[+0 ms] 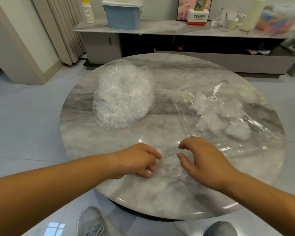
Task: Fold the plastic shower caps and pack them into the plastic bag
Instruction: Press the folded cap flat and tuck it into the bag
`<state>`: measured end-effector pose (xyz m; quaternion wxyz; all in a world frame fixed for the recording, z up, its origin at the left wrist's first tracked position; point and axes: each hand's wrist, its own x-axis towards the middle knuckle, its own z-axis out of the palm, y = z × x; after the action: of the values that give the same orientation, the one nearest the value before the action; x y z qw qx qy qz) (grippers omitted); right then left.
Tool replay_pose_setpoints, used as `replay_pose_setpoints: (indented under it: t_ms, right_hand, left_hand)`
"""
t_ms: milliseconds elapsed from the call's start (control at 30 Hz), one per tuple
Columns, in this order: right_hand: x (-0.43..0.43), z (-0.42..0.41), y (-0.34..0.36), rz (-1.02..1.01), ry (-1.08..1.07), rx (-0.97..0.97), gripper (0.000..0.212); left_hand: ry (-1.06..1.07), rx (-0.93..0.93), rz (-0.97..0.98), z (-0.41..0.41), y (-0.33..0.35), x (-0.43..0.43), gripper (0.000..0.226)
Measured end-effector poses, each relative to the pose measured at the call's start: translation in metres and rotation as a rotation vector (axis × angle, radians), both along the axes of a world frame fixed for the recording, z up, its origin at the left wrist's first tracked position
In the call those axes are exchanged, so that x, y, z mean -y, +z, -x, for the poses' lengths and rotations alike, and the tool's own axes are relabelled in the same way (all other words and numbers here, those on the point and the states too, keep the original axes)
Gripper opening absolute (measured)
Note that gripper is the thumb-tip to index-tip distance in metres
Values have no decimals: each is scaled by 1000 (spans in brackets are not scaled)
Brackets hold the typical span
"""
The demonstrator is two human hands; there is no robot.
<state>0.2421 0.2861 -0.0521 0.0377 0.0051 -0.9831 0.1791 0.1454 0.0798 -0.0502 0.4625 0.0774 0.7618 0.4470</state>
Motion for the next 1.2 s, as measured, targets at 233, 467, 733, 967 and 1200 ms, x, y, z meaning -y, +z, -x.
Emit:
replay_pose_setpoints:
  t_ms: [233,467,733,967,1200]
  right_hand:
    - [1,11,1,1,-218,349,45]
    - [1,12,4,162,-184,454,28]
    - [1,6,12,590,-195,259,26]
    - [25,5,14,1160,-210,219,36]
    - [21,-6,-7,740,67,317,32]
  left_hand:
    - [-246,-134,95,-1,12,-10,29]
    - [-351,-186,155,-4,15,-10,14]
    - [-333,-145,106,-1,13,-4,49]
    - [-348,-92,32,0,15,-2,79]
    - [-136,13,-41,7,12,4,83]
